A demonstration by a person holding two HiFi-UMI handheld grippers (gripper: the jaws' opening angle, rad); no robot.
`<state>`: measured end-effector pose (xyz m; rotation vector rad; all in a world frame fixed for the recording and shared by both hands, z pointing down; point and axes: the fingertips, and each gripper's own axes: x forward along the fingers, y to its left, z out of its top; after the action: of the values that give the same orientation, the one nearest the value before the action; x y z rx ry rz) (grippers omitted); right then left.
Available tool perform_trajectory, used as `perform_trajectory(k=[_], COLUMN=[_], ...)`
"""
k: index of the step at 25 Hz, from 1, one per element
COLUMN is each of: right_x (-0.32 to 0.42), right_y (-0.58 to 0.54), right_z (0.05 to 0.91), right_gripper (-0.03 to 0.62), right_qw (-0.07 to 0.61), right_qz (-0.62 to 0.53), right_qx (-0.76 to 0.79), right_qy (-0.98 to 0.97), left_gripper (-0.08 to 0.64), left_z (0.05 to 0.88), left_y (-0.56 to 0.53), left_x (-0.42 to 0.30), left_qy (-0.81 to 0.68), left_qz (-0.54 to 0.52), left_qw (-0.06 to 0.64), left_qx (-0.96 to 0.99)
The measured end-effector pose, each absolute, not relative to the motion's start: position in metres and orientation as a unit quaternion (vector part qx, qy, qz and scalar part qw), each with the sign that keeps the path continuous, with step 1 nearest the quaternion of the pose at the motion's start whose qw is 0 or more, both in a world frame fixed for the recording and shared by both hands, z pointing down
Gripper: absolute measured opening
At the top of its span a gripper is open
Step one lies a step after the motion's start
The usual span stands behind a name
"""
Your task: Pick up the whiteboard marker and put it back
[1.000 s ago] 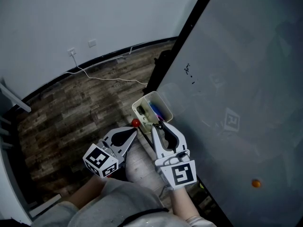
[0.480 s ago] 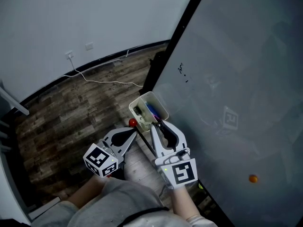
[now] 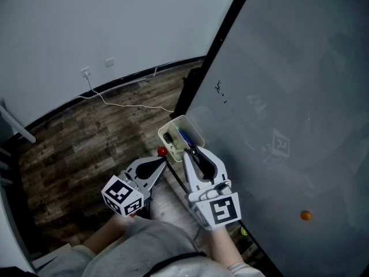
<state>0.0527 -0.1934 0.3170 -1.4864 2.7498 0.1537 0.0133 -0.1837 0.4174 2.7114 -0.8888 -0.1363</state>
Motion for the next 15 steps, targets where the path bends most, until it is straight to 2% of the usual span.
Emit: perform_trajectory(k=[15], right_x=[0.051], right_y=[-0.187], right_z=[0.299], right_gripper=[0.081], right_qw=[0.014], right_qz=[0.058], right_qx=[-0.473], right_qy=[0.879], left_gripper=[0.015], left_z=[0.415], left_y=[-0.178], left_x=[0.018], left_qy=[-0.298], left_qz=[-0.052], left_qw=[0.139], left_qx=[0.943])
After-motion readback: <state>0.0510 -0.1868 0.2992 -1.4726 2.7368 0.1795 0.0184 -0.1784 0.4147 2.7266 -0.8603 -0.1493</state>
